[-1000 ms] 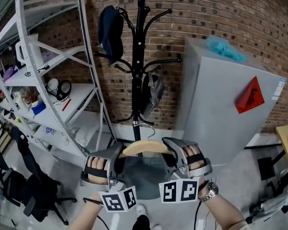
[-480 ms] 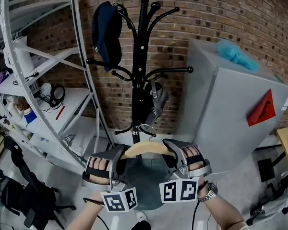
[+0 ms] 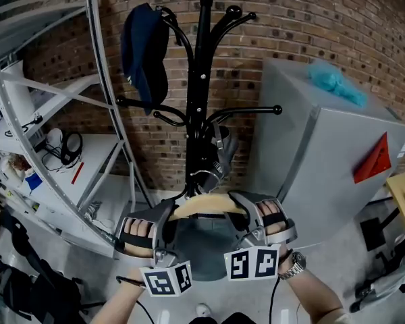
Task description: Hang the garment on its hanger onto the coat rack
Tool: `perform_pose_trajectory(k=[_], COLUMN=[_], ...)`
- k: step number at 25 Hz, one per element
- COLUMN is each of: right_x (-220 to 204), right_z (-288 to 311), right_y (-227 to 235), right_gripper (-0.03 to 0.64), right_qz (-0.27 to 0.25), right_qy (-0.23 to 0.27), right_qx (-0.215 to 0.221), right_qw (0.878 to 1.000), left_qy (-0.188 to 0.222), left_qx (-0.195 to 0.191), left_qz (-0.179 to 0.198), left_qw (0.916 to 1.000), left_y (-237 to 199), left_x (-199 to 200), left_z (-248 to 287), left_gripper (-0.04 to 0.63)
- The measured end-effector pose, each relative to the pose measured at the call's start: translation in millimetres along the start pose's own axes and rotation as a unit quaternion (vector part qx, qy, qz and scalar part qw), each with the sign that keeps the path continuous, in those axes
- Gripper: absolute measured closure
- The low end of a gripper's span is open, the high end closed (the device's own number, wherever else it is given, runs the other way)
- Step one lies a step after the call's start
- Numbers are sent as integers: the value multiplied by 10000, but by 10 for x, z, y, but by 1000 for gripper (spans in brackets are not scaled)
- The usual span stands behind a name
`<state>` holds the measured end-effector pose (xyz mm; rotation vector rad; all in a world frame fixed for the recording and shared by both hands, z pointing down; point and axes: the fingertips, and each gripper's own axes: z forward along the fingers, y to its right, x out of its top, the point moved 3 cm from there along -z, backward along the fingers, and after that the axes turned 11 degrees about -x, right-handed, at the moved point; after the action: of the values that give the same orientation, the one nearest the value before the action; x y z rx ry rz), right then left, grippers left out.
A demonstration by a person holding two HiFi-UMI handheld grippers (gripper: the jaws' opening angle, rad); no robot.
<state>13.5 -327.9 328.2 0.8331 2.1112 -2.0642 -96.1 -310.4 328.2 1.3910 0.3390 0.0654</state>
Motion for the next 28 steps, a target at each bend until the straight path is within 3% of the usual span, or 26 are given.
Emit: perform_pose_trajectory(k=[11, 28], right_x=[-134, -527], right_z=[222, 912], right_y=[-39, -364], right_gripper=[508, 506], right_qz=[-37, 98], right_qy=[-113, 138], right_qx=[-12, 653], right_qw=[9999, 9977], left_qy=[95, -560], left_qx=[-33, -427], left_qz=[40, -129], left_qw=[9999, 9974], left_y=[-7, 249], left_x=[-42, -238], left_z=[250, 873], left_gripper=[500, 499])
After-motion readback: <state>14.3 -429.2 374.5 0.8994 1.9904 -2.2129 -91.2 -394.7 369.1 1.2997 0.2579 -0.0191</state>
